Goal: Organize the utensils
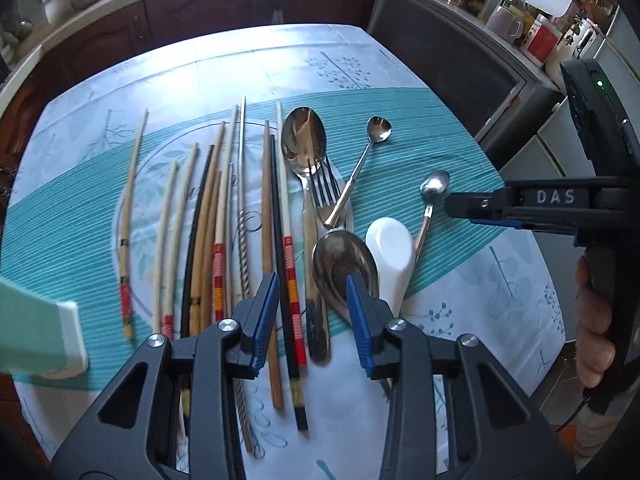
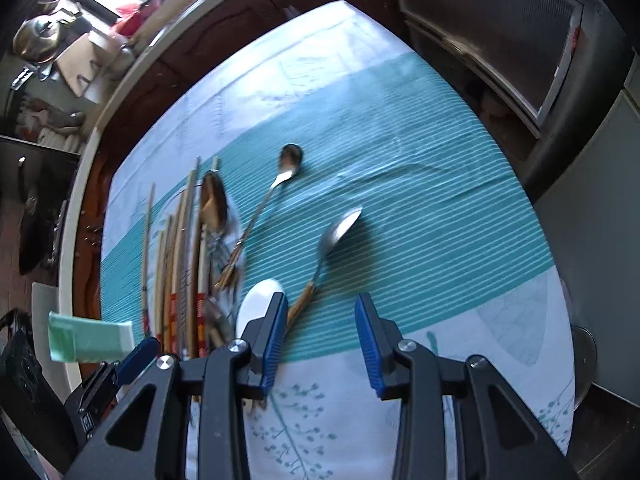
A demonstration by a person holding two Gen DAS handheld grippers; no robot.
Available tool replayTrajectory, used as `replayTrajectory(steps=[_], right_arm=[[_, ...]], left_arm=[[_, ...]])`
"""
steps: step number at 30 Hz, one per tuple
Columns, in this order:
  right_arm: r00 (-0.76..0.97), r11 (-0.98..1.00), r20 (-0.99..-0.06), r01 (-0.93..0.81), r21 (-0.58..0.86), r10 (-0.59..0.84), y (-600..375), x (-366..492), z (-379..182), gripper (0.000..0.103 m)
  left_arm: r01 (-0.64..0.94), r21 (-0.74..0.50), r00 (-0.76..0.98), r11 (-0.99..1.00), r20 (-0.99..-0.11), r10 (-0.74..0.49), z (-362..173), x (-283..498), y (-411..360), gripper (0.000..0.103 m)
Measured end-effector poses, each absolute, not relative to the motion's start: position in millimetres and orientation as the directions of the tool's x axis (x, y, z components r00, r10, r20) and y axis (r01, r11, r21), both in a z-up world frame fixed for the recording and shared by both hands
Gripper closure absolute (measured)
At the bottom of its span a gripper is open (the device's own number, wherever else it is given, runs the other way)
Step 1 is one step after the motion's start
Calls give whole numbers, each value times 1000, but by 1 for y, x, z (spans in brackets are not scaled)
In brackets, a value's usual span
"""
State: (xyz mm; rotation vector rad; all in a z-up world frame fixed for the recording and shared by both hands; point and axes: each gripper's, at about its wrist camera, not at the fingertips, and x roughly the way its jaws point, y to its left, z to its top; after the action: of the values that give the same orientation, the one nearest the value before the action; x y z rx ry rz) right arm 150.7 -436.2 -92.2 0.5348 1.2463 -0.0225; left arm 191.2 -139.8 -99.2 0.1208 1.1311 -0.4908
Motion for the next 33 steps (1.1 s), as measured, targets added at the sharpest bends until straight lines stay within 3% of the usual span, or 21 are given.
replayTrajectory(steps=[10,17,27,33], right_arm=[[296,917,-932,273,292,208,-416,180,-105,79],[284,928,-939,257,270,194,-408,189,-113,97],[311,925,-921,219,310,235,-411,183,-116,102],[313,915,-909,204,348,276,-417,180,-117,102]], left_arm=[[464,-183,272,867,-902,-336,-109,217,-147,71],[496,-226,229,838,-897,-378,-116,233,-147,71],[585,-273,208,764,-860,-466,-119,233,-143,71],[630,-270,199,728,-850,-488,-120,228,-148,77]])
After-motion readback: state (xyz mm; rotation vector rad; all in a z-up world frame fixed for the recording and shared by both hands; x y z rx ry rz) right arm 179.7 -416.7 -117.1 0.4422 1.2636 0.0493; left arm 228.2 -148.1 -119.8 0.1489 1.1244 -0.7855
